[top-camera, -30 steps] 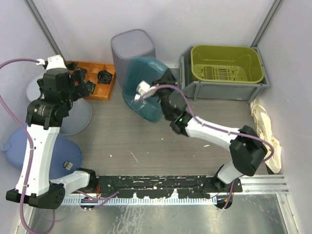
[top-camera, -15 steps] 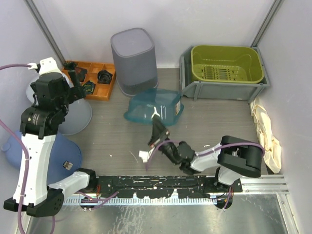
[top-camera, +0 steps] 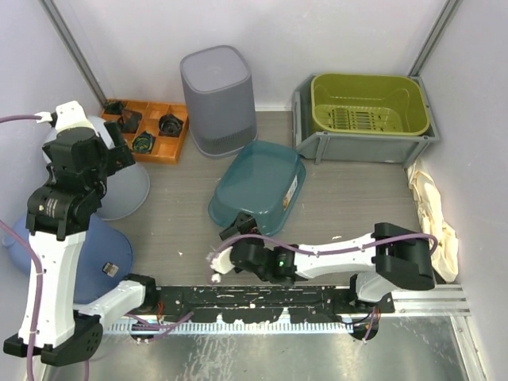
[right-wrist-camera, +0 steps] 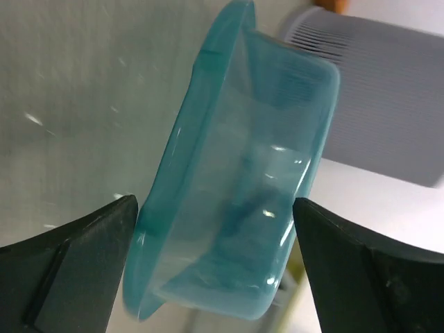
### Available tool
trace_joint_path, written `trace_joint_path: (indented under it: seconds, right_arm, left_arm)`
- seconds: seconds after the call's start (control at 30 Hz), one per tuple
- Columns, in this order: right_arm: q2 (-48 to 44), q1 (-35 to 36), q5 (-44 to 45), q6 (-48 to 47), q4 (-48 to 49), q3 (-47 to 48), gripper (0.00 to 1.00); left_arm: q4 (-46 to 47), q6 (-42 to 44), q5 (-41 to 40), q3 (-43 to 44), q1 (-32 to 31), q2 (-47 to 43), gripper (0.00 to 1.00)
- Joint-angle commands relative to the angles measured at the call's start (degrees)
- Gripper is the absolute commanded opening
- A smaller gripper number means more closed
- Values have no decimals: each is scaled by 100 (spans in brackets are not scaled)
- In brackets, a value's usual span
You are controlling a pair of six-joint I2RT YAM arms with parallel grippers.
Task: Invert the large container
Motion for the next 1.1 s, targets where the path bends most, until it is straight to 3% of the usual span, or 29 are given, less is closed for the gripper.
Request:
trace_joint_path:
  seconds: [0.0,0.13,0.3,0.33,0.4,0.43,0.5,0.6,0.63,0.67,0.77,0.83,0.97,1.07]
  right_arm:
    - [-136,3,-1459,3871,-3886,1472,100]
    - [-99,-27,-2617,4643,-4414,2304,100]
    - [193,-327,-5273,5717,-5549,3963,100]
    - [216,-373,-5648,5798,-5680,4204,100]
    - [132,-625,-5583,5745,-5776,4589,100]
    - [59,-984,-5535,5683,-5805,4845,100]
    - [-24,-2214,-5586,5588,-5807,5449,99]
    - [4,-4821,-5730,5735,-5304,6320,100]
    - [94,-5881,-5675,5867,-5068,6595,100]
    - [249,-6497,-5557,5881,-4951,6902,100]
    - [1337,-7511,-5115,5783,-5605,8608,99]
    - [2022,-8109,-5433,6036,-6082,9586,100]
    - [2810,-9205,-6551,6729,-6048,10141,100]
    - [3381,-9655,-7055,6688,-6399,10637,100]
  left_arm:
    - [46,-59,-227,-30,35,-187,99]
    - [2,-116,-81,-156,32,-119,99]
    - [82,-133,309,-247,35,61,98]
    - [161,-104,541,-236,33,98,98]
    - [321,55,1547,-179,35,286,98]
    - [332,131,2496,-66,22,449,98]
    - [335,312,3538,255,-187,957,97]
    - [281,862,3456,824,-1429,1646,98]
    - [262,969,3481,1073,-1703,1963,99]
    - [279,1021,3611,1312,-1897,2262,99]
    - [652,1074,3458,1860,-2436,3054,99]
    - [929,1041,3419,2180,-2696,3618,99]
    - [1987,501,3787,2447,-3043,4492,98]
    - [2820,125,4033,2224,-3219,4885,98]
